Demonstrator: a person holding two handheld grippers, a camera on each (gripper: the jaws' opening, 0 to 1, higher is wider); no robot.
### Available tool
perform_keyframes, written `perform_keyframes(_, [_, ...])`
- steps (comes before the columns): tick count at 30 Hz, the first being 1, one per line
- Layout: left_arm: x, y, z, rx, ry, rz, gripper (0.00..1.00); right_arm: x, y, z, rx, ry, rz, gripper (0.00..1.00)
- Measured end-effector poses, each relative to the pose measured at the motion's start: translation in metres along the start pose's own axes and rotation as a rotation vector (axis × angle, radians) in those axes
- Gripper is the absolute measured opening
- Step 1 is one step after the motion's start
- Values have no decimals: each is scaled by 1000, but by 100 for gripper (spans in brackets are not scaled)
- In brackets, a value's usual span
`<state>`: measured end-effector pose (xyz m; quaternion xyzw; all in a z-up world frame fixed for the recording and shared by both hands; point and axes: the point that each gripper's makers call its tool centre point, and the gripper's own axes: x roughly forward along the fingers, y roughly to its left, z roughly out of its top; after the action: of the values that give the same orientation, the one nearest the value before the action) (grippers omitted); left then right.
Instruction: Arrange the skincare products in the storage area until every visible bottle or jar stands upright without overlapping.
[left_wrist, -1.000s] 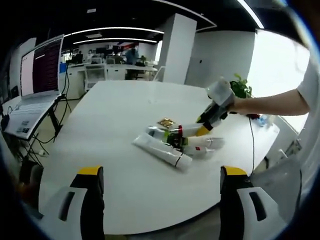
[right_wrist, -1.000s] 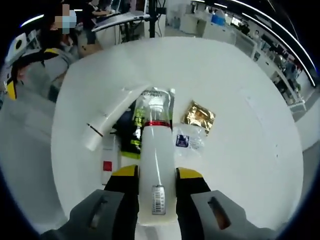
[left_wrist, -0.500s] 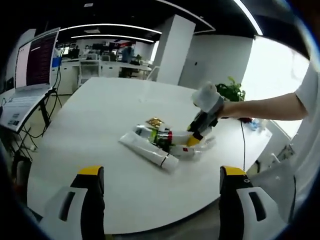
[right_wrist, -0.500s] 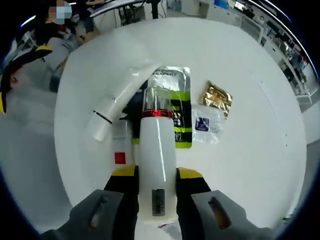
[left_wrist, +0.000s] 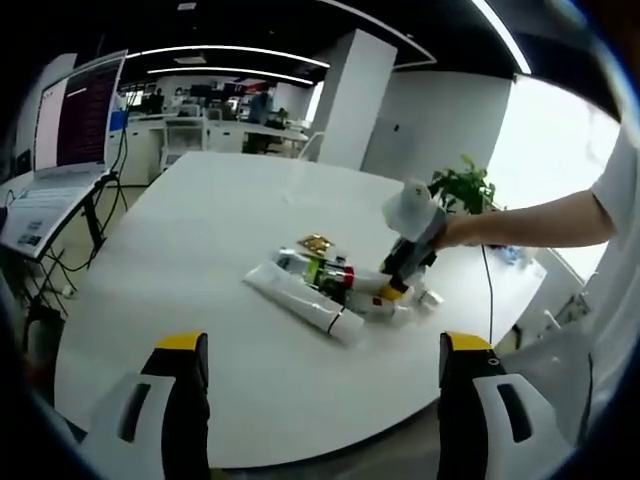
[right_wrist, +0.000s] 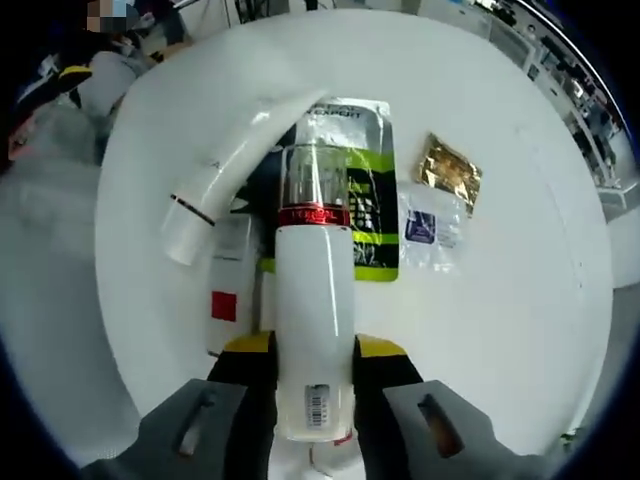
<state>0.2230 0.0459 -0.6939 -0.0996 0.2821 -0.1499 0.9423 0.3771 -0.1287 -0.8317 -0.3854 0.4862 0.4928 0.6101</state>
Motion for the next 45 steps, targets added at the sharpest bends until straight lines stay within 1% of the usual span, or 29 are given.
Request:
perform_keyframes(2, [1,0,-1,0,4,-2,88,0,4,0,-11,3,48,28])
perform_keyframes(11, [4,-1,-4,4,20,-9,88,1,4,3,-72,27,26,30])
perform_keyframes(13, [4,-1,-5,4,21,-9,88,2,4,5,-72,24,17,30])
perform_keyframes(16, [4,0,-5,1,21,-9,88,1,2,14,-66,2,13,29])
perform_keyframes(26, [4,1,-5,-5,17,-7,88,6,1,32,-68,-7,11,29])
perform_keyframes(32, [4,1,-6,-6,19,-8,88,10,2,34,-77,9,11,30])
perform_keyframes(37, [4,1,-7,-7,23,-5,88,13,-1,34,-58,19,-5,30])
perform_keyframes(39, [5,2,-7,-7,24,-5,88,14,-4,34,-20,9,-9,29])
perform_keyframes(41, [5,2,-7,-6,24,-4,88,13,-2,33,-28,1,-13,28])
perform_keyframes(43, [4,1,-6,-4,22,-6,88,12,-2,33,-29,-22,-25,28])
perform_keyframes(44, [4,1,-6,-4,22,-7,88,11,-5,35,-18,-51,-38,28])
perform_keyframes(45, [3,1,-6,-5,23,-9,88,11,-6,37,-9,-60,-41,28])
